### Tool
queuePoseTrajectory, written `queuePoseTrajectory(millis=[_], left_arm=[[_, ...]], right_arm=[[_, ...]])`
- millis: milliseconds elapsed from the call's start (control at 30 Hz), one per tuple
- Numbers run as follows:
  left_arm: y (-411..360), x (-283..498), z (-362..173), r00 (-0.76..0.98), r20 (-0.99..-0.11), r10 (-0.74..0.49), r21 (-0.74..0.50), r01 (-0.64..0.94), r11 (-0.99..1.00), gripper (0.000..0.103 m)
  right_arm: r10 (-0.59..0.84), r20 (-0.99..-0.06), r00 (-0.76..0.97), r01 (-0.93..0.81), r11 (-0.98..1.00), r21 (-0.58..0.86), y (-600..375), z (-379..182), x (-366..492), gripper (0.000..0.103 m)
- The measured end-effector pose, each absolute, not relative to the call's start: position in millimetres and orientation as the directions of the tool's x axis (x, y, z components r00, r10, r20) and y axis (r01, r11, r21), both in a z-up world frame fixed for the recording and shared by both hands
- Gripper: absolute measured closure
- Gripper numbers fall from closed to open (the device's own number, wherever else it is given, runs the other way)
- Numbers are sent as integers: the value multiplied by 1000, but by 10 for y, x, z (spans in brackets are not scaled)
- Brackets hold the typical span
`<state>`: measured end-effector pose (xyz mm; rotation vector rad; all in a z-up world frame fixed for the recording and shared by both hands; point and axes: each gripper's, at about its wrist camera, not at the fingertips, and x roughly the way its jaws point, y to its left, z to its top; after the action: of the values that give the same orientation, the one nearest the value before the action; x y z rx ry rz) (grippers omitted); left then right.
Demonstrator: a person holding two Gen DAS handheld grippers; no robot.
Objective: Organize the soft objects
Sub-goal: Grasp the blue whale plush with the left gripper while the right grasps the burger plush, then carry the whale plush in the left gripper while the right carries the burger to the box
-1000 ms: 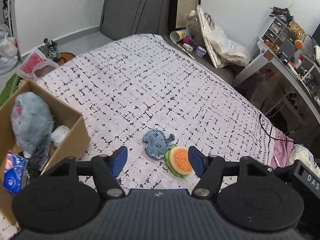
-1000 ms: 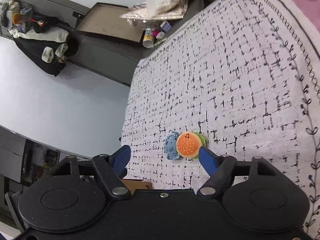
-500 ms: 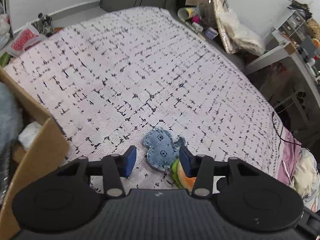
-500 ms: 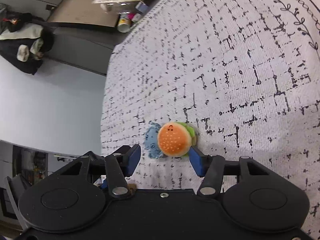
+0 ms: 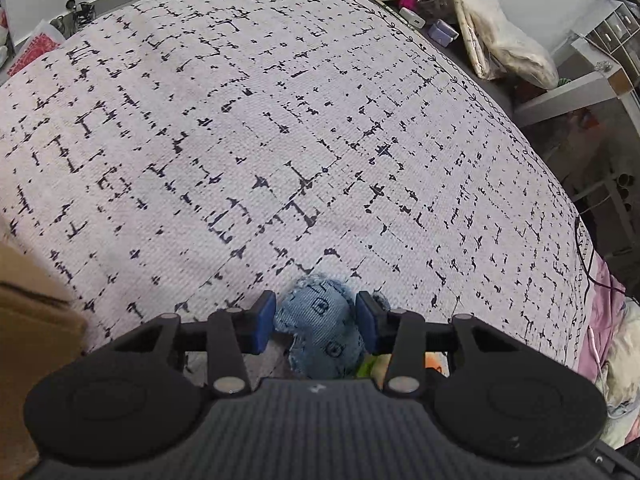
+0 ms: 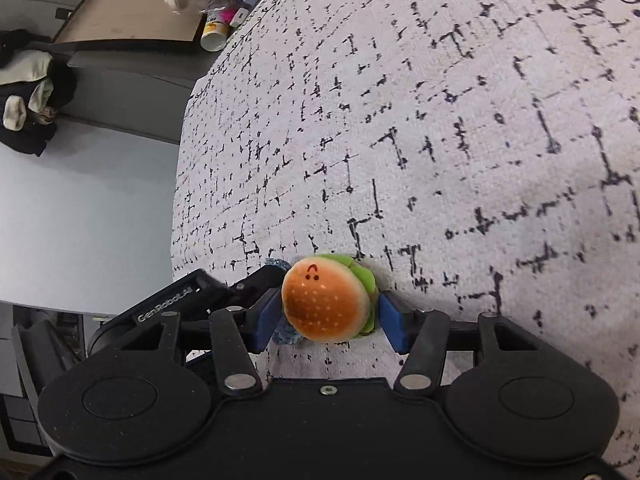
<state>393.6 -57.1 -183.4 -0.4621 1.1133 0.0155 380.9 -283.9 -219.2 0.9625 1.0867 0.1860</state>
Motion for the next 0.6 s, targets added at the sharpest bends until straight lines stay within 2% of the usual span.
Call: queuePoseTrajectory(millis=[67,133,267,600], left_arm=[[-571,3935,-1848,452,-870,-199,-339,-254,906,70],[-553,3927,-1845,459,-866,-197,-344,-262,902,79],[-484,3878,-1789,475,-855,-206,-369,-280,886,84],[-385,3573,-1337,549,-817,-175,-355,-242,903,85]], right_arm=[[557,-672,488,303,614,729,-2816,-2213,3829,69],[553,-676,488,302,619,725,-2815,-2227,3827,74],[538,-681,496,283,642,713,-2800,-2146,3813,79],[547,-631,551,214,637,740,-2819,-1827,3697,81]])
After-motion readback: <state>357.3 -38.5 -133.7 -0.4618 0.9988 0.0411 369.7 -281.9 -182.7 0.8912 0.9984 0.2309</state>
